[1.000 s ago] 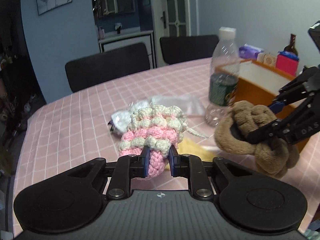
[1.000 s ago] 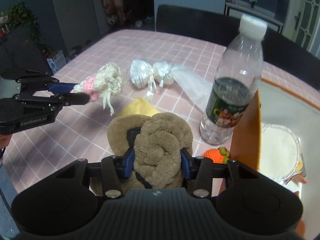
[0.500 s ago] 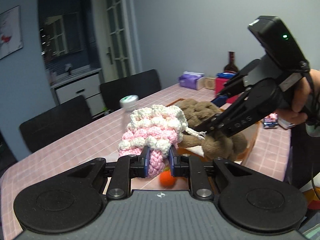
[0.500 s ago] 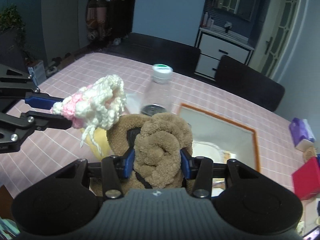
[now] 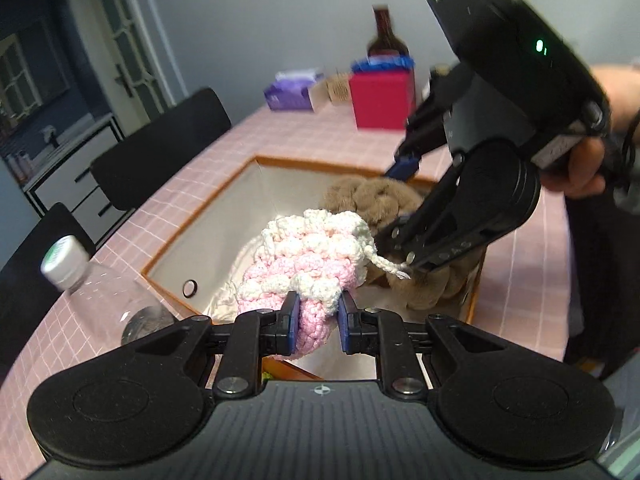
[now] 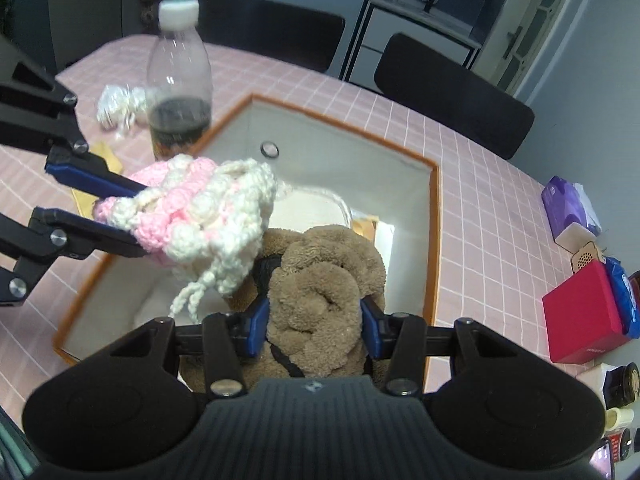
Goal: Organize soft objects
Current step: 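Carry the pouch with the left gripper while the right gripper carries the plush over the box, then open the left gripper to drop the pouch while the right gripper drops the plush into the box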
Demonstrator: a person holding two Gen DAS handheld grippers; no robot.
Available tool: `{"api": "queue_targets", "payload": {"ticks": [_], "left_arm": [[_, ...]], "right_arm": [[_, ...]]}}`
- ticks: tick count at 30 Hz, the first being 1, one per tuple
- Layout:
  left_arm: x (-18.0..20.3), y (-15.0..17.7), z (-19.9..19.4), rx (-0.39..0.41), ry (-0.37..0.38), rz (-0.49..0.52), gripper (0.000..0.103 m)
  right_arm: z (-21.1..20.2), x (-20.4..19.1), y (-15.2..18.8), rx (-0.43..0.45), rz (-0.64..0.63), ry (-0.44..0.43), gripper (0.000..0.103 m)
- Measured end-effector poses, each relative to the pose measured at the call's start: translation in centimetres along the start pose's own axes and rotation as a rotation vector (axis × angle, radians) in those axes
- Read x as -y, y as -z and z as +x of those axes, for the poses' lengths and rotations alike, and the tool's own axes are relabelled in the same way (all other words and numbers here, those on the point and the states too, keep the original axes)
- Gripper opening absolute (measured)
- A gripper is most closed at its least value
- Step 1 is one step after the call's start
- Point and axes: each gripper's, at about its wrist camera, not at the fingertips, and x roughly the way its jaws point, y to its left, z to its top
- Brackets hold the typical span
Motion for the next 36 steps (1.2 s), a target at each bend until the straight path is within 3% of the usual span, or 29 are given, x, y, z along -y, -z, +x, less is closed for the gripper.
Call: {"api": "queue_targets", "payload": {"ticks": [4,16,22,24,26,30,36], "left_arm": [[0.8,-0.7,3.9,-0.116,-0.017,0.101,0.022],[0.5,-1.0,11.0,-0.308,-0.018,0.151,0.023],[0.8,-0.3,12.0,-0.339,-0.038,0.177,0.027],[0.9,0.2,12.1,-0.352,-0.041,0.181,0.033],[1.1,0.6,11.9,-0.361,-0.055,0.188,0.034],[1.0,0.7,10.9,-0.318,-0.072,0.184,0.043],[0.9,0.0,8.0,-0.244,-0.082,0.155,0.044]], "right_arm": [[1.8,0.1,0.1,-0.027,-0.020,0.006,0.048],[5.0,0.5,0.7,-0.054,-0.097,0.014,0.057],[5.3,-0.4,1.3,-0.042,-0.112,0.044,0.062],[5.3,-0.6,1.3,-0.037,-0.121,0.065,0.067],[5.2,-0.8,1.4,-0.027,-0.136,0.091,0.072],[4.1,-0.8,1.2,-0.013,-0.147,0.101,0.078],[2.1,-1.2,1.0,-0.008,-0.136,0.115,0.078]]}}
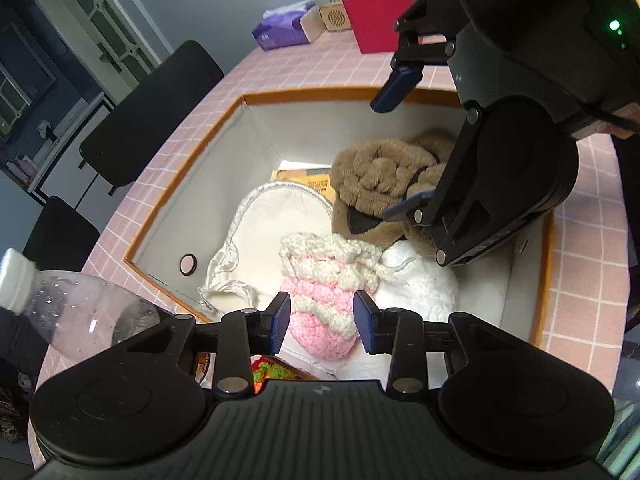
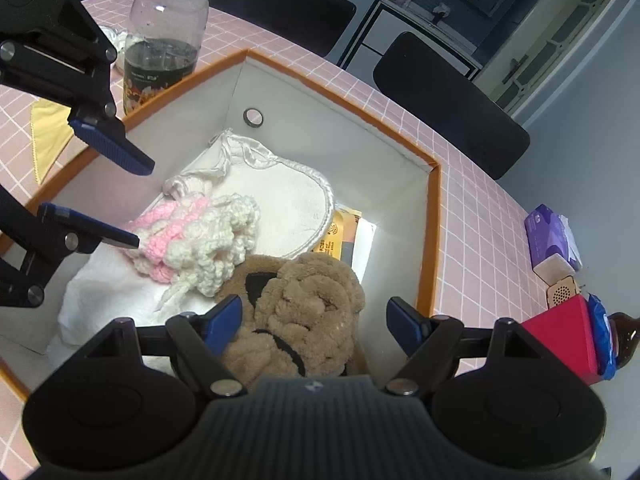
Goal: Organize soft objects
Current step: 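Open the left gripper to drop the pouch while the right gripper drops the plush into the box, then move both open grippers back toward the yellow cloth and orange knitted fruit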
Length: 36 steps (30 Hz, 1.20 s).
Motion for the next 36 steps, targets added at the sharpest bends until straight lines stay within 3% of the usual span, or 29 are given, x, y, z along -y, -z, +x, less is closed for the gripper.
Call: {"api": "queue_targets", "payload": {"ticks": [9,23,29,36], "left_arm": [[-0.6,1.8,-3.7,0.091,0.007,-0.047,0.044],[-2.9,7.5,-8.4,0.149,-0.069,-0.136,0.044],[-4.3,10.7,-9.3,0.152,-0.094,-0.200,0.044],[-5.9,14.6,-8.6,0.126,-0.079,-0.259,0.044]], "right_arm": [[-4.4,-1.4,-0.7,0.062,0.038,-0.010,0.078],[-9.3,-7.4,-3.7,0.192,-0.013,-0.071,0.078],[-8.6,-11.0,-4.9,0.214,-0.067,-0.138,0.075],[-6.0,-14.7,-6.1,0.168,-0.205,-0.191,0.066]]}}
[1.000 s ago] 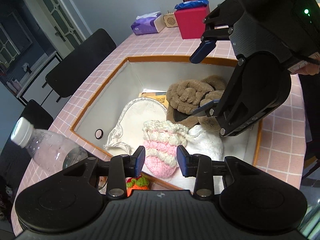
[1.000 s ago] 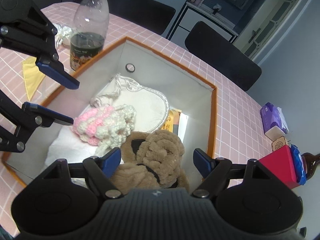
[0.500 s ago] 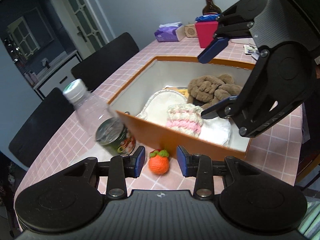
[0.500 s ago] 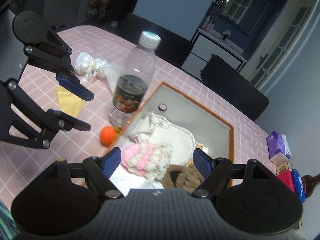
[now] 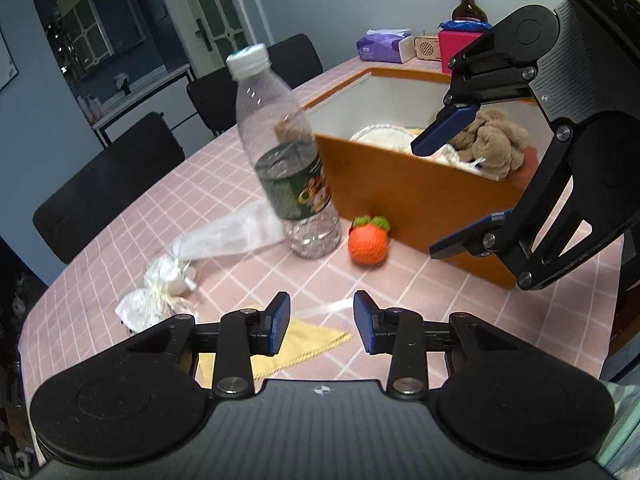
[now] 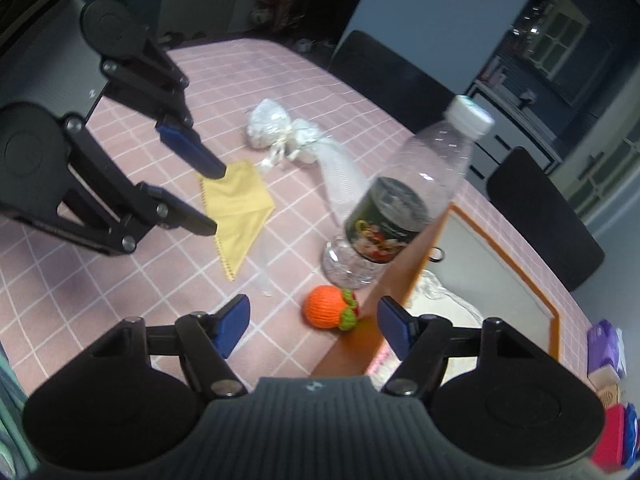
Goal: Organize soft objects
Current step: 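Move both open grippers back toward the yellow cloth and orange knitted fruit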
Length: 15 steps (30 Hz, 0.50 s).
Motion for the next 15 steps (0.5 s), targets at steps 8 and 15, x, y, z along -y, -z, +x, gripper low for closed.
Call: {"api": "queue_targets", "payload": {"ticks": [8,15], "left_arm": [[-3.6,4.2,1.6,-0.034,0.026,-0.032,0.065],[-6.9,5.8,4.3,-0.085,0.064,-0.107,0.082]], "right_arm": [[4.9,-0.7,-1.5,-0.160,-0.132,-0.033,0.060],[8.7,0.6,-2.5,-0.278,-0.195,-0.078,0.060]]}}
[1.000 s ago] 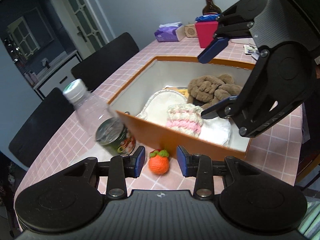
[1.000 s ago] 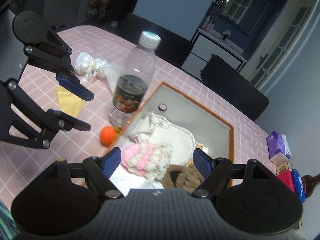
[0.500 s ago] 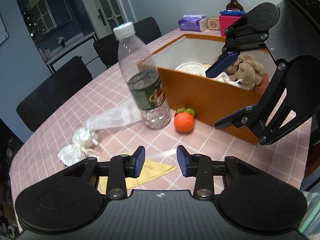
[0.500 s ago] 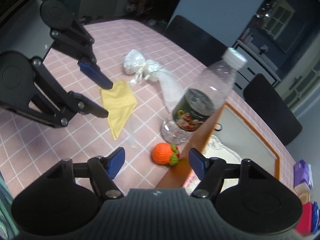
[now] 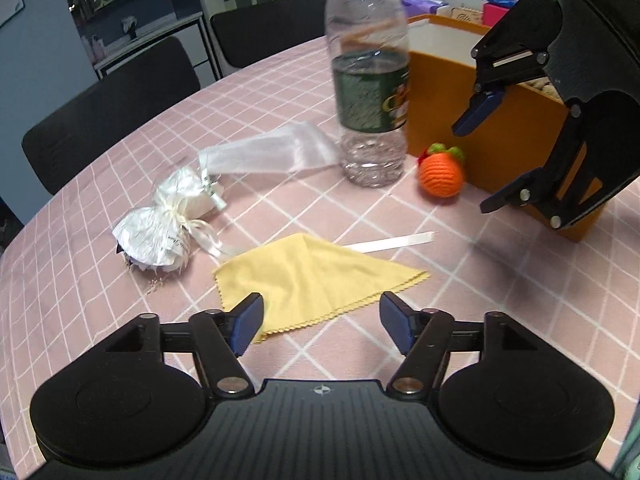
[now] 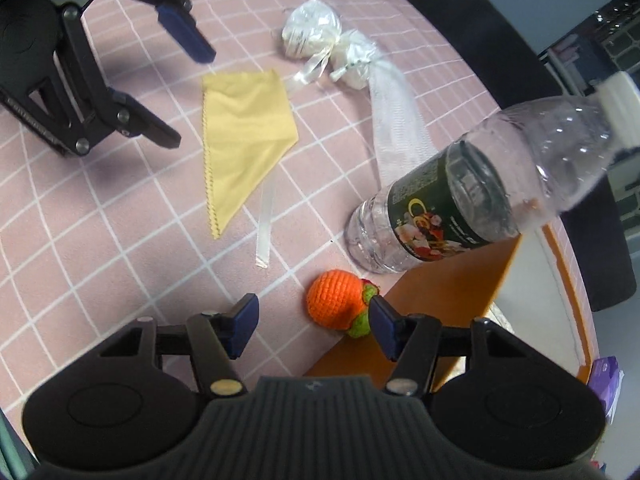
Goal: Organize soft objects
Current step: 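Move both open grippers back toward the yellow cloth and orange knitted fruit, then grasp the orange knitted fruit with the right gripper while the left gripper grasps the yellow cloth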
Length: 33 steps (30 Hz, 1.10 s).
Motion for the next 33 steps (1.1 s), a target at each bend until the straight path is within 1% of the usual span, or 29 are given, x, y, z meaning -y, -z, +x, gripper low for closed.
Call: {"api": "queue_targets", "payload": {"ticks": [3,6,9,13,15,18,21,22,23,24,26,27,28,29,30,31,32,33], "left_arm": [[-0.9,0.0,1.3,-0.018,-0.005,-0.011,0.084],[-1.9,0.1,2.6,-0.048,0.020,-0.030,0.085],[-2.5,0.3,3.7,-0.080,0.040,-0.051,0.085],[-3.6,0.2,5.0,-0.100,0.045,-0.089,0.085],[-3.9,0.1,5.4,-0.108,0.053,-0.109,0.090],[-4.4,-0.1,5.9,-0.110,0.050,-0.125,0.090],[-4.6,-0.1,6.0,-0.108,0.060,-0.149,0.090],[-4.6,-0.2,6.1,-0.107,0.059,-0.149,0.089],[-4.5,-0.2,6.0,-0.108,0.061,-0.153,0.086],[-4.4,-0.2,6.0,-0.108,0.063,-0.155,0.083],[-4.1,-0.3,5.9,-0.106,0.067,-0.160,0.076],[-3.9,-0.3,5.8,-0.105,0.067,-0.159,0.069],[-3.7,-0.3,5.7,-0.103,0.066,-0.157,0.065],[-3.4,-0.3,5.5,-0.099,0.066,-0.153,0.060],[-3.1,-0.3,5.3,-0.094,0.067,-0.149,0.052],[-2.8,-0.3,5.1,-0.091,0.063,-0.143,0.049],[-2.5,-0.3,4.9,-0.088,0.062,-0.139,0.035],[-2.3,-0.4,4.8,-0.086,0.061,-0.137,0.026]], "right_arm": [[1.4,0.2,-0.7,-0.035,-0.038,-0.015,0.060],[2.1,0.4,-1.0,-0.056,-0.063,-0.031,0.060],[2.7,0.7,-1.2,-0.061,-0.095,-0.028,0.061],[2.9,1.4,-1.5,-0.056,-0.101,-0.032,0.061],[3.1,1.5,-1.6,-0.056,-0.115,-0.018,0.060],[3.6,1.6,-1.7,-0.056,-0.129,-0.001,0.060],[4.0,1.7,-1.7,-0.050,-0.143,0.028,0.052],[4.1,1.7,-1.7,-0.047,-0.142,0.038,0.048],[4.1,1.7,-1.7,-0.044,-0.140,0.050,0.043],[4.1,1.7,-1.7,-0.041,-0.141,0.062,0.041],[3.9,1.5,-1.5,-0.038,-0.149,0.064,0.041],[3.8,1.3,-1.5,-0.036,-0.155,0.065,0.041],[3.7,1.1,-1.4,-0.034,-0.160,0.064,0.040],[3.5,1.0,-1.3,-0.032,-0.161,0.059,0.040],[3.4,0.9,-1.3,-0.029,-0.155,0.049,0.040],[3.1,0.9,-1.2,-0.025,-0.148,0.036,0.040],[2.7,0.8,-1.1,-0.021,-0.139,0.022,0.040],[2.3,0.8,-1.1,-0.015,-0.129,0.007,0.040]]}}
